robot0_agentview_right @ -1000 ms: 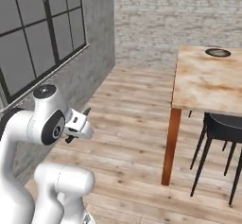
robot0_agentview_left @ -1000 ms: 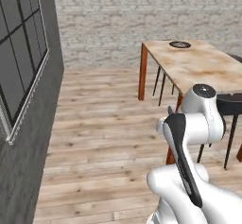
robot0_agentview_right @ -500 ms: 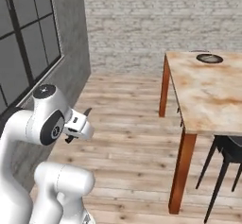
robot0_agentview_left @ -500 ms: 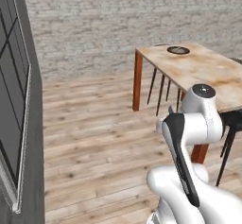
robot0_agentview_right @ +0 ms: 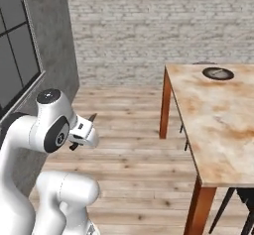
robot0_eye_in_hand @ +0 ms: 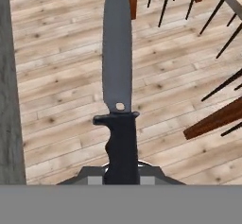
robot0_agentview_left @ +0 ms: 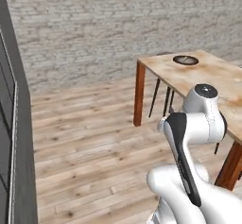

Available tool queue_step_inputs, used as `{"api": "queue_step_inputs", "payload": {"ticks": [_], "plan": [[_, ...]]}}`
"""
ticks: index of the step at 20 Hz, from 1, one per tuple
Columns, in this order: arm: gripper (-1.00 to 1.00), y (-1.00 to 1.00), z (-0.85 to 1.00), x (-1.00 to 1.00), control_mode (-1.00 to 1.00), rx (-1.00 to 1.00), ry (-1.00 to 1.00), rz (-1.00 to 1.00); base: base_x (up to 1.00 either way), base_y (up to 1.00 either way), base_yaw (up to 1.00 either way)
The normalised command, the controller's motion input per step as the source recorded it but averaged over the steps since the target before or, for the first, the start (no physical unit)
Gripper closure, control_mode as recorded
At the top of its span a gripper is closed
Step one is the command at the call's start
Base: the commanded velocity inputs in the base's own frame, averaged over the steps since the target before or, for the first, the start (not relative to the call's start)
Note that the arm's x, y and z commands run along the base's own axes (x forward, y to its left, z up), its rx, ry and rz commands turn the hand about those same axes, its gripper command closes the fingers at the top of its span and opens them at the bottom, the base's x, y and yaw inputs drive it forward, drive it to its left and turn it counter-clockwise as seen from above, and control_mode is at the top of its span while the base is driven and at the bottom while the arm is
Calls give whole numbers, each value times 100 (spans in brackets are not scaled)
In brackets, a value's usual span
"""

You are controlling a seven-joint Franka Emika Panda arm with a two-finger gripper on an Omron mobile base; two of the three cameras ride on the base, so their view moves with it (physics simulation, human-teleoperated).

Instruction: Retrieve the butter from the fridge and place it on a plate on the dining table. Then retrieve the butter knife by the fridge and place it near the plate.

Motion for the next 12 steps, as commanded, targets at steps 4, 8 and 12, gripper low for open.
{"api": "queue_step_inputs", "payload": {"ticks": [4,8,12], "plan": [[100,0,0,0,100,0,0,0,100,41,-21],[100,0,0,0,100,0,0,0,100,25,-19],[100,0,0,0,100,0,0,0,100,24,-18]]}}
